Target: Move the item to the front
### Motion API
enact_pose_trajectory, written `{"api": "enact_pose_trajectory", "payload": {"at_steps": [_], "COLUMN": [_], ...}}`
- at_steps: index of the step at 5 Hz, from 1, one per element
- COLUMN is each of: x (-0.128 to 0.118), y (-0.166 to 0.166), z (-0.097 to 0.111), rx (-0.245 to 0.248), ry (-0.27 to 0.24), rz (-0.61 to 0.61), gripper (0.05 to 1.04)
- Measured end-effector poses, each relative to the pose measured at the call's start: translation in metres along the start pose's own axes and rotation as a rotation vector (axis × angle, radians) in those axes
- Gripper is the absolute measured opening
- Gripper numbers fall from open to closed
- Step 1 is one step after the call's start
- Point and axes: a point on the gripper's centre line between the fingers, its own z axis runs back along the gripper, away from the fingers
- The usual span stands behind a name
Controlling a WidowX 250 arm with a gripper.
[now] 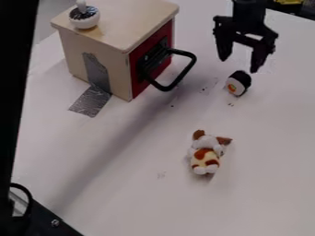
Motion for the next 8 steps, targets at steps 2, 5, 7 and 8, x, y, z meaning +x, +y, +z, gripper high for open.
{"api": "enact_pose_trajectory", "payload": {"at_steps": [2,5,7,8], "x": [-0.007,-0.028,-0.119,-0.167], "y": [-0.009,0.008,0.044,0.075], "z": [-0.031,0.011,0.053,0.054], "rx": [0.011,0.006,-0.029,-0.016], "ry": [0.080,0.002,0.021,0.054], "rz": [0.016,0.043,0.087,0.093], "gripper": [0.955,0.501,0.500,0.500]}}
